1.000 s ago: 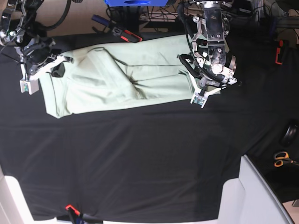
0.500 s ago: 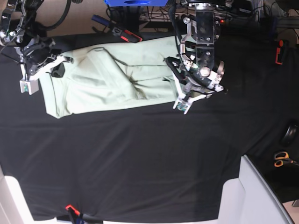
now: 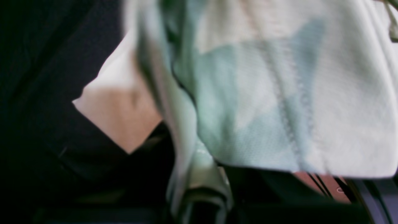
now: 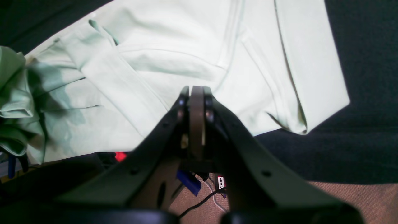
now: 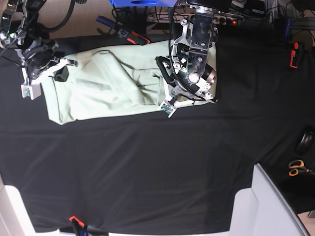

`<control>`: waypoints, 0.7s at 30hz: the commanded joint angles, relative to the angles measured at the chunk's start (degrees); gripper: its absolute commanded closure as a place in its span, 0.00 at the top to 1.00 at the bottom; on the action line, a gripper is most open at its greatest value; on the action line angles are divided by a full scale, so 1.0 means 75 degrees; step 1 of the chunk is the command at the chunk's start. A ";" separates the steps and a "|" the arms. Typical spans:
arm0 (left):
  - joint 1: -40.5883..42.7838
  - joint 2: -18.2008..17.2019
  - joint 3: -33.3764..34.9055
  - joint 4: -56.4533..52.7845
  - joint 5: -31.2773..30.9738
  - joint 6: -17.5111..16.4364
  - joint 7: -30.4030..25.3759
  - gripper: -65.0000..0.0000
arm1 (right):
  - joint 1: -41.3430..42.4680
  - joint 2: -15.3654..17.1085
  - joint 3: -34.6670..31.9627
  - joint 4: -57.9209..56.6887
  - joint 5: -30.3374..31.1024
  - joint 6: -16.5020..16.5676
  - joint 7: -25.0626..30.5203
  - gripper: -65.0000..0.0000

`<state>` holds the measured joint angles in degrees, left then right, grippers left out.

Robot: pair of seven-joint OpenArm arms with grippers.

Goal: Fold the T-shirt properly
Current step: 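Fold the held end with the left gripper toward the right gripper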

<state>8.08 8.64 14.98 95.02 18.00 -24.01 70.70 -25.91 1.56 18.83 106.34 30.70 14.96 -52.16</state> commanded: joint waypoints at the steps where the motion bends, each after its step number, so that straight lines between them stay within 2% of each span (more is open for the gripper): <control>1: -0.0098 0.0047 0.0024 0.0113 0.0021 0.0019 -0.0066 0.00 | 0.0015 0.0044 0.0004 0.0127 0.0086 0.0027 0.0150 0.00; 6: -0.0110 0.0047 0.0024 0.0101 0.0009 0.0019 -0.0090 0.00 | 0.0015 0.0044 0.0004 0.0115 0.0086 0.0027 0.0162 0.00; 12: -0.0356 0.0047 0.0024 -0.0098 -0.1081 0.0019 -0.0066 0.00 | 0.0015 0.0044 0.0004 0.0115 0.0086 0.0027 0.0162 0.00; 21: -0.0485 0.0047 0.0036 -0.0696 -0.1152 0.0019 -0.0066 0.00 | 0.0015 0.0044 0.0004 0.0115 0.0086 0.0027 0.0162 0.00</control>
<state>5.08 8.58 15.00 88.97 9.56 -24.01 70.48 -25.91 1.56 18.83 106.34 30.70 14.94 -51.96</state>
